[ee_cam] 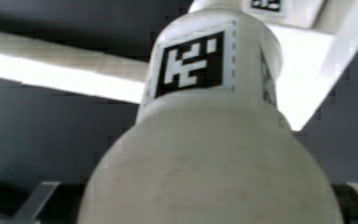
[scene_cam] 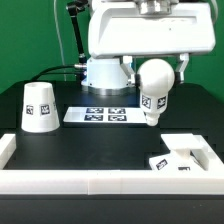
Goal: Assemble lamp
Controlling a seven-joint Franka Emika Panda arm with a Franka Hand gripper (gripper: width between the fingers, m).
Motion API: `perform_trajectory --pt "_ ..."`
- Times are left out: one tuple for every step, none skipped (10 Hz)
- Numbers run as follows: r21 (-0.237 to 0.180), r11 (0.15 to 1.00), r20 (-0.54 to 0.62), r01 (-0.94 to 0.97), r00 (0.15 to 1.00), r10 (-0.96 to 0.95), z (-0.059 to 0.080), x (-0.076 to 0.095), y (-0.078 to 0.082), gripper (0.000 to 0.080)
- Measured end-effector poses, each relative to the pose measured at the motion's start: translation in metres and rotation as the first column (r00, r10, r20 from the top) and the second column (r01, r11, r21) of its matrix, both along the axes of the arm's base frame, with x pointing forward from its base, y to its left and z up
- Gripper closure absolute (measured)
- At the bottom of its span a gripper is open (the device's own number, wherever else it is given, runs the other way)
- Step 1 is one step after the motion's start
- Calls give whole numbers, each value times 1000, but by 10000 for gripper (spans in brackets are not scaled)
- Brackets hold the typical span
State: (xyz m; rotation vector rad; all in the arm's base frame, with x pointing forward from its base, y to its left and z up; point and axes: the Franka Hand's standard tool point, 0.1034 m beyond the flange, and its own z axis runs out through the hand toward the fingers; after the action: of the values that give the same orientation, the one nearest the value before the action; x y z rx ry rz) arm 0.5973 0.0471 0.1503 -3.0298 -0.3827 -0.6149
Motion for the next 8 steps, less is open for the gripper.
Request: perform_trajectory --pt "-1 1000 3 -2 1000 2 0 0 1 220" --pt "-2 1000 21 -10 1000 10 5 5 5 220" --pt "-3 1000 37 -16 999 16 9 8 9 220" --pt "-1 1000 47 -26 999 26 13 13 17 220" --pt "2 999 63 -40 997 40 16 17 28 220" --pt "-5 998 86 -60 994 60 14 21 32 220" --pt "-5 998 79 -58 995 58 12 20 31 220" --pt "-5 998 79 -58 995 58 12 20 31 220"
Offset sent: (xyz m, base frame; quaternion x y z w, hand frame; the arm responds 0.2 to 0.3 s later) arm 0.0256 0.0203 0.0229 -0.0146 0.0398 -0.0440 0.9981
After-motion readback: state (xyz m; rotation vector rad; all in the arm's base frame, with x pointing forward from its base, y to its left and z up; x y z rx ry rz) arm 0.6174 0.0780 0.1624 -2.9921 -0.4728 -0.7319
